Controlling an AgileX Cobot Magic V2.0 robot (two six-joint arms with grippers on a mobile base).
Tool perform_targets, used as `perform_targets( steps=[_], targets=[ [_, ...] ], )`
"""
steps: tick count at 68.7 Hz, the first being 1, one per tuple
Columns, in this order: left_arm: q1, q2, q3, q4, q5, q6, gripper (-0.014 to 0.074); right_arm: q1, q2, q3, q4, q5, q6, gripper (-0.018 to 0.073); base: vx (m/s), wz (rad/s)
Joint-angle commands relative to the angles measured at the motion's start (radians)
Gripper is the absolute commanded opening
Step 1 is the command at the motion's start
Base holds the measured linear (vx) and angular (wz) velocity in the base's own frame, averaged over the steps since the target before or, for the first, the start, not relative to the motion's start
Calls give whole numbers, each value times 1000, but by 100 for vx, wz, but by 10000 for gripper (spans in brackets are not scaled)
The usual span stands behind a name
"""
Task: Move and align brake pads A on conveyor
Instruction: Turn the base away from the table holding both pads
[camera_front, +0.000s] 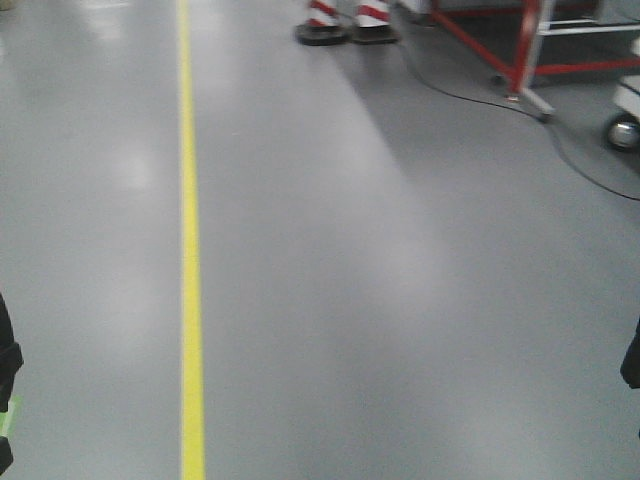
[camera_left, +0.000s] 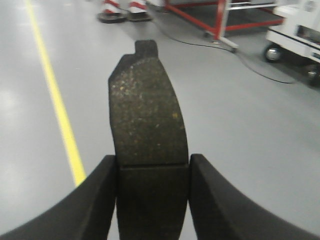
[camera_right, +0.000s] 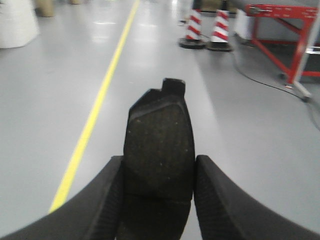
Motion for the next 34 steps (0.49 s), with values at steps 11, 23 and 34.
perform_targets(
  steps=[11,23,34],
  targets=[
    [-2,0,-29,1,-97,-1,-6,-2,7,-31,5,-96,-11,-4,3,65],
    [-2,0,-29,1,-97,-1,-6,-2,7,-31,5,-96,-11,-4,8,37],
    [-2,0,-29,1,-97,-1,-6,-2,7,-31,5,-96,-11,-4,13,25]
  ],
)
